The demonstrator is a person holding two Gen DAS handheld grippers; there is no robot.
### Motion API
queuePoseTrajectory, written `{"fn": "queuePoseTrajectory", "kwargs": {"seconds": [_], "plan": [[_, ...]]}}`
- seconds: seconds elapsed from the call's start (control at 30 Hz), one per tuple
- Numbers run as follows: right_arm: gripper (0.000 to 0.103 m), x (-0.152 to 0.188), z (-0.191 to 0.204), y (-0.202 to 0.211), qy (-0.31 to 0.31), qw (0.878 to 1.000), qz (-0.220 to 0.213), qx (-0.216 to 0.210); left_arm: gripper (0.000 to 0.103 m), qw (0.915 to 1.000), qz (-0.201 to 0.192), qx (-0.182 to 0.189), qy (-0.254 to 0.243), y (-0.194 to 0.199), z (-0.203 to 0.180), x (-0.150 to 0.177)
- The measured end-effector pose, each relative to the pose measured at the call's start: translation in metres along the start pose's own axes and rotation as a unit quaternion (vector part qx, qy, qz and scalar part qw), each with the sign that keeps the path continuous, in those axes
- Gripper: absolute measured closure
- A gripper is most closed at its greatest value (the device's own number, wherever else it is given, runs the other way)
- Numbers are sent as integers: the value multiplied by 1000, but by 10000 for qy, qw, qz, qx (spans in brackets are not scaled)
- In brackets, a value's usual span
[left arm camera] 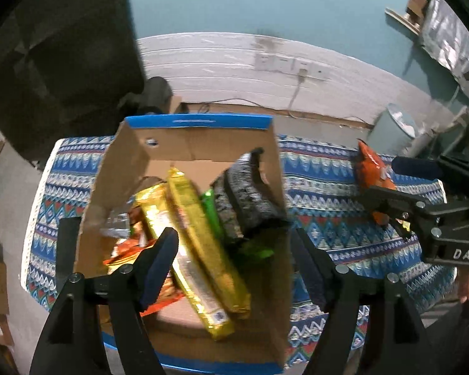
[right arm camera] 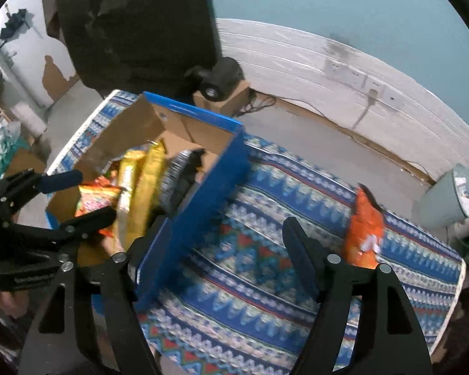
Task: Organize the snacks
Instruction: 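Move both grippers toward the orange chip bag on the cloth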
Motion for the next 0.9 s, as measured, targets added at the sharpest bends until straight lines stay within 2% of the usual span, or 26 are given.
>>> {"fn": "queuePoseTrajectory", "kwargs": {"seconds": [0.5,0.77,0.9], "plan": [[24,54,-77,41,-264,9990,-16,367,25,9978,157,144,-623,-7,-70,-1],[24,87,-124,40,-351,9976,316,499,23,9932,345,166,-1102,-20,-118,1],[24,98,-149,34,-309,9966,529,550,23,9910,495,326,-1198,-32,-142,-1]]}}
Point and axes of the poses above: each gripper's, at about its wrist camera, not at the fingertips, and y roughly against the way its jaws point, z to its left, x to its underside, the point moved 1 cm from there along -y, roughly the way its jaws point, and after that the axes turned 1 degree about -z, right-handed, at the moved point
